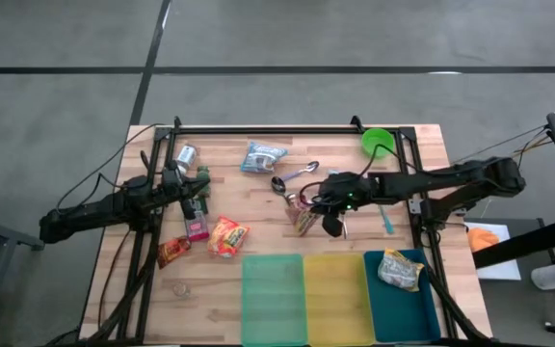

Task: Pick & Place Food Item
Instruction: Put the red noodle pack into the blue bin

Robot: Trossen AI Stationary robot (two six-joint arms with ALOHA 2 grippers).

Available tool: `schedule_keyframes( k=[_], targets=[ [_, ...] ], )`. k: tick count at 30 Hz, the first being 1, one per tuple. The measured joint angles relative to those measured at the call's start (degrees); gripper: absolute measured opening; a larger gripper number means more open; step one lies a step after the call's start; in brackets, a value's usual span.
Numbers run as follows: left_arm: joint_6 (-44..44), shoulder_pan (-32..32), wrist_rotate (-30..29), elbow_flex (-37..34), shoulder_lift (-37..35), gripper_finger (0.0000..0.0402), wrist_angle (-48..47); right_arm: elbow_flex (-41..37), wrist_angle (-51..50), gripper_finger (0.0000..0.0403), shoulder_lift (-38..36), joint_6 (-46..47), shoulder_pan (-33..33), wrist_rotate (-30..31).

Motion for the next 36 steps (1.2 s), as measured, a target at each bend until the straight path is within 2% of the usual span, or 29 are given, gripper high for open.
schedule_keyframes(
  k=[11, 18, 27, 33, 36],
  targets=[
    [0.0, 0.0, 0.0, 0.0, 0.0, 0.0, 0.0, 0.0, -5.7, 0.0011, -10.9, -0.1, 0.6, -2.5],
    [0.0, 0.0, 0.0, 0.0, 0.0, 0.0, 0.0, 0.0, -5.8, 0.0011, -9.8, -0.2, 1.3, -1.1],
    [0.0, 0.0, 0.0, 0.0, 0.0, 0.0, 0.0, 0.0, -11.5, 0.0011, -5.6, 0.6, 1.3, 2.1],
    [0.0, 0.0, 0.0, 0.0, 0.0, 0.0, 0.0, 0.0, -15.1, 0.0013, -4.0, 7.5, 1.3, 2.4],
    [0.0, 0.0, 0.0, 0.0, 0.0, 0.0, 0.0, 0.0, -18.3, 0.0034, -4.8, 10.7, 1.3, 3.8]
  ],
)
